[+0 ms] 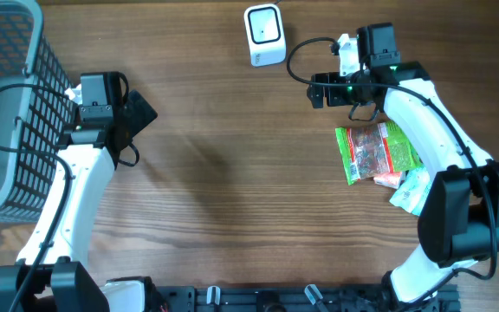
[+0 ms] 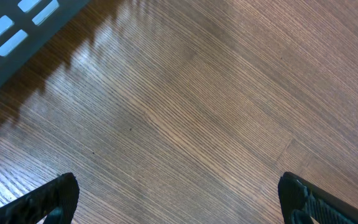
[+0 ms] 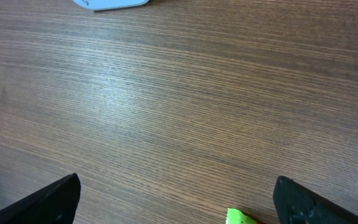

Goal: Scan the item barcode

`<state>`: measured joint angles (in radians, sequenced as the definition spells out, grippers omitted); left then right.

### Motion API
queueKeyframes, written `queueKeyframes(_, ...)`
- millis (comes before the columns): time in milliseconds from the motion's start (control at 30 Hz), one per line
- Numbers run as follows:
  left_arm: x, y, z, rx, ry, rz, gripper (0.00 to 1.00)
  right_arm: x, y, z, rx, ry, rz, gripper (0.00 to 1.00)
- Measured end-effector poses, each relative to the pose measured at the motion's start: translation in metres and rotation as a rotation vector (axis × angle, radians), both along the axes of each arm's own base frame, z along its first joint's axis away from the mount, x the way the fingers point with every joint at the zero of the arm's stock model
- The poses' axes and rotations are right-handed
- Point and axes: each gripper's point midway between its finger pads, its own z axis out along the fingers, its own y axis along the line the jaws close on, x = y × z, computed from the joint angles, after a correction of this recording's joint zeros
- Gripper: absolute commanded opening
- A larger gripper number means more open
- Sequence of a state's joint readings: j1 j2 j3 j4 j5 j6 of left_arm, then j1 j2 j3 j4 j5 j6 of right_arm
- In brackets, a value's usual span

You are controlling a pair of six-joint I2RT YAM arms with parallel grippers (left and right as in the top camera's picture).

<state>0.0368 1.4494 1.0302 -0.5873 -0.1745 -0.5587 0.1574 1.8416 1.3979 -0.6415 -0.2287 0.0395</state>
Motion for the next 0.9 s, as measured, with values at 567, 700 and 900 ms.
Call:
queueKeyframes(567,0.000,0.000,0.000,0.000,0.000,0.000,1.00,-0.099,-0.001,0.282,0.127,-0.695,0.040,1.00)
queueKeyframes(700,0.000,0.000,0.000,0.000,0.000,0.000,1.00,-0.146,-0.011,0.331,0.155,-0.852,0.040,1.00)
queueKeyframes(900,0.000,0.000,0.000,0.000,0.001,0.000,1.00,-0.221,-0.028,0.371,0.160,-1.014,0.032,1.00)
